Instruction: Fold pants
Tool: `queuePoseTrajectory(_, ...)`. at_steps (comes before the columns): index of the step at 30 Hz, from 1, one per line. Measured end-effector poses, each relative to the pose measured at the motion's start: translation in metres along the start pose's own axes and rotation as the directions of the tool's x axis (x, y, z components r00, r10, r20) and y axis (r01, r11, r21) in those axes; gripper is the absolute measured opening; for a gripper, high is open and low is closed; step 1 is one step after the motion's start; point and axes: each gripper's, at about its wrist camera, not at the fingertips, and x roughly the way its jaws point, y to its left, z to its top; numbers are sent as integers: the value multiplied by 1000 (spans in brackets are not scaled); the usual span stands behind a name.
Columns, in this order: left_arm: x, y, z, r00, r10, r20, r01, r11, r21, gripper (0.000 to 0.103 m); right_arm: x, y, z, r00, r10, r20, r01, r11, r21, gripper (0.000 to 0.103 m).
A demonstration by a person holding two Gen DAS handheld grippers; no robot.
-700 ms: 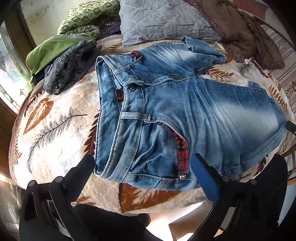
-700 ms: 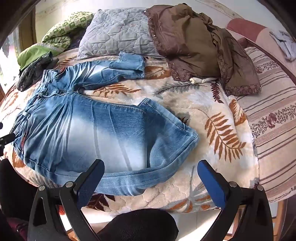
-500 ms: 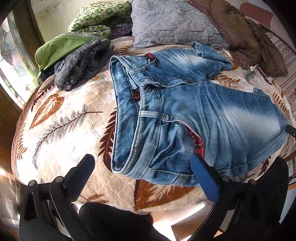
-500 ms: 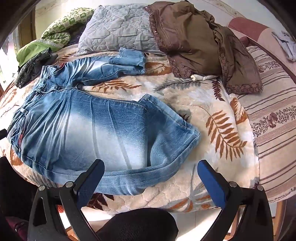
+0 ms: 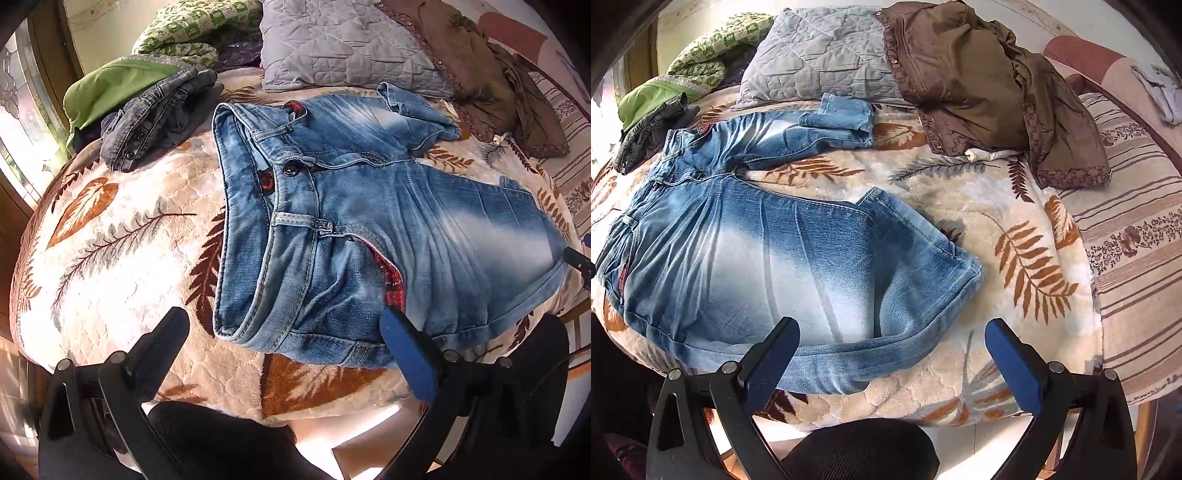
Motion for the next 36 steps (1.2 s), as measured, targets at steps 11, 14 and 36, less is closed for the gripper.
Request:
queuePoseTrajectory(11,-3,-12,5,1000,22,13,-23,996,82,103,0,-15,-4,999,-33,-5,33,999,20,101)
queuePoseTrajectory(14,-3,-15,9,1000,8,-16,-6,994,106,103,-1,-15,-5,999,-32,-7,32,999,14,101)
queuePoseTrajectory(36,-18,-29,4,1000,19,-7,-17,983,181,103,-16,-11,0,998,-56,15,57,996,-70,101)
